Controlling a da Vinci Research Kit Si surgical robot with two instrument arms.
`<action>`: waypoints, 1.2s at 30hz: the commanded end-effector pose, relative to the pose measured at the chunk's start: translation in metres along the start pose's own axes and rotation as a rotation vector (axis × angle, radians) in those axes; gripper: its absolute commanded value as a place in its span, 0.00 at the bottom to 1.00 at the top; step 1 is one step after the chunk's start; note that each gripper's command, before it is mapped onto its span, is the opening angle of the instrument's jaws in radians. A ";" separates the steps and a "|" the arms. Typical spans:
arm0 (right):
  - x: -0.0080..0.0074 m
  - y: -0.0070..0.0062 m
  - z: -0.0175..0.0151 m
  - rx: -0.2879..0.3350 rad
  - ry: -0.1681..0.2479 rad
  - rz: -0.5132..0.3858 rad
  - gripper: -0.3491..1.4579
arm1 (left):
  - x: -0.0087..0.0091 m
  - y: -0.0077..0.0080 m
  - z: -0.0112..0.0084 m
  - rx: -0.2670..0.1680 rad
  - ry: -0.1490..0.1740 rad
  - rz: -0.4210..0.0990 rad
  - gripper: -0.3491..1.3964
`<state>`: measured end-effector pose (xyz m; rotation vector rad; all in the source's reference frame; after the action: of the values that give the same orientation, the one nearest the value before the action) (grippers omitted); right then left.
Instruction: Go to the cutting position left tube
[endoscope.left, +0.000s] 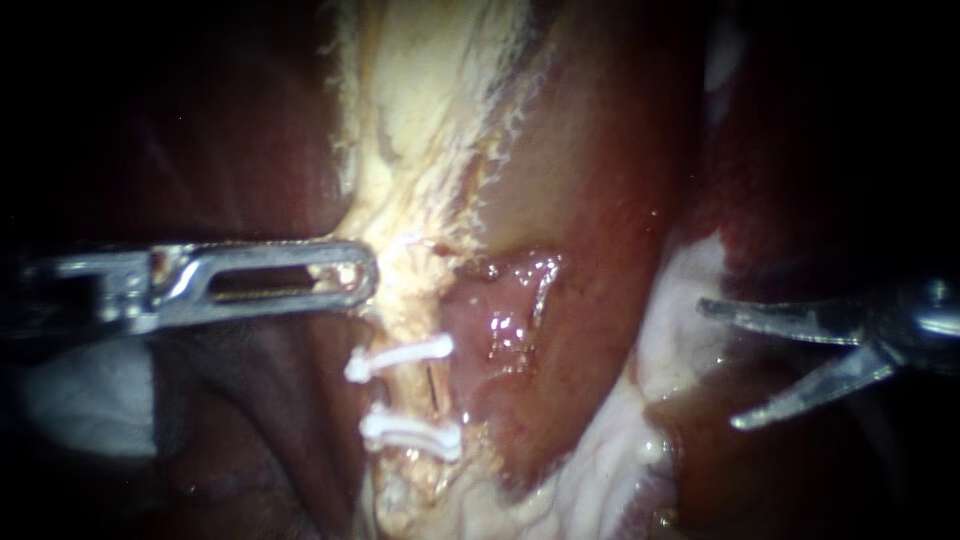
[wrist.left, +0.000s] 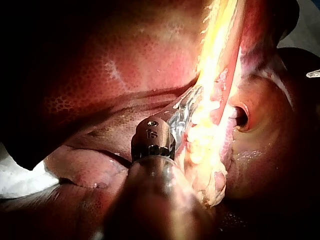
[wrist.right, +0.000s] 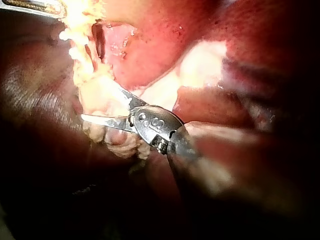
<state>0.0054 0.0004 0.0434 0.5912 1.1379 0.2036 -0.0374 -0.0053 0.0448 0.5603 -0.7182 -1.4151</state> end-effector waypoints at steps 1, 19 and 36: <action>-0.0002 0.0000 0.0005 0.008 -0.005 0.015 0.98 | -0.0001 0.0000 -0.0005 -0.003 -0.004 -0.001 0.00; -0.0059 0.0026 0.0183 0.141 -0.067 0.151 0.97 | -0.0002 -0.0019 -0.0039 0.002 -0.030 -0.013 0.00; -0.0084 0.0038 0.0242 0.173 -0.081 0.184 0.97 | 0.0001 -0.0024 -0.0041 0.002 -0.034 -0.015 0.00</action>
<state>0.0242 -0.0083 0.0591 0.8509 1.0291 0.2385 -0.0360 -0.0059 0.0402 0.5458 -0.7443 -1.4407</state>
